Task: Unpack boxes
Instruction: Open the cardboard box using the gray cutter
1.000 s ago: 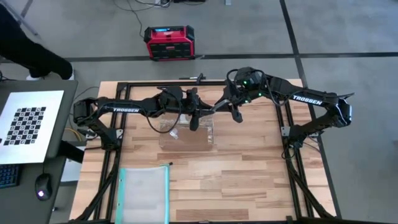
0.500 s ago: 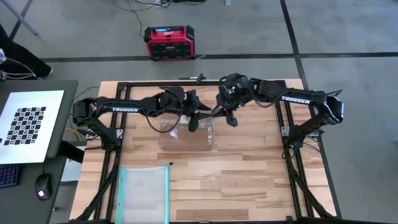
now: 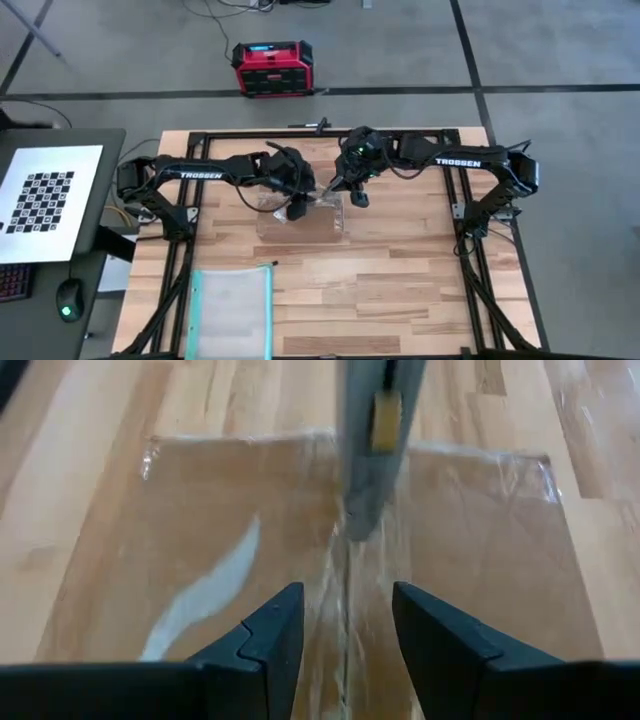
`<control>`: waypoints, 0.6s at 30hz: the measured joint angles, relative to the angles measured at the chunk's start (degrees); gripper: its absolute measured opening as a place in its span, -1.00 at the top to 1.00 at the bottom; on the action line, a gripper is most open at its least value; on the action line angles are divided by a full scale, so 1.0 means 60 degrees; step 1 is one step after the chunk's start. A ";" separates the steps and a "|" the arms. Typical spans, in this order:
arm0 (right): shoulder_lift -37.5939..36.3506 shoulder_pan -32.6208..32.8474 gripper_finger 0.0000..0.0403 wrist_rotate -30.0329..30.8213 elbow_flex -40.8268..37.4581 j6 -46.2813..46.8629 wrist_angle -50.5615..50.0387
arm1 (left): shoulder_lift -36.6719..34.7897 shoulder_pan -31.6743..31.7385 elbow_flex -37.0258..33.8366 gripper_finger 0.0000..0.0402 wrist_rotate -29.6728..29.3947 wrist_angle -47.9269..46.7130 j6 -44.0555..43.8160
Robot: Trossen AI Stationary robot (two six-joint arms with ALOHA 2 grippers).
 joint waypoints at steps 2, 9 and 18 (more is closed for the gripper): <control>-0.0049 -0.0016 0.64 -0.0001 0.0007 0.0000 0.0312 | 0.0000 -0.0004 0.0000 0.32 0.0014 -0.0080 0.0070; 0.0035 -0.0074 0.64 -0.0001 0.0007 0.0119 0.0395 | 0.0146 -0.0004 -0.0076 0.32 0.0033 -0.0349 0.0367; 0.0063 0.0055 0.64 -0.0044 0.0007 0.0321 0.0374 | 0.0271 -0.0004 -0.0477 0.32 0.0058 0.0213 0.0309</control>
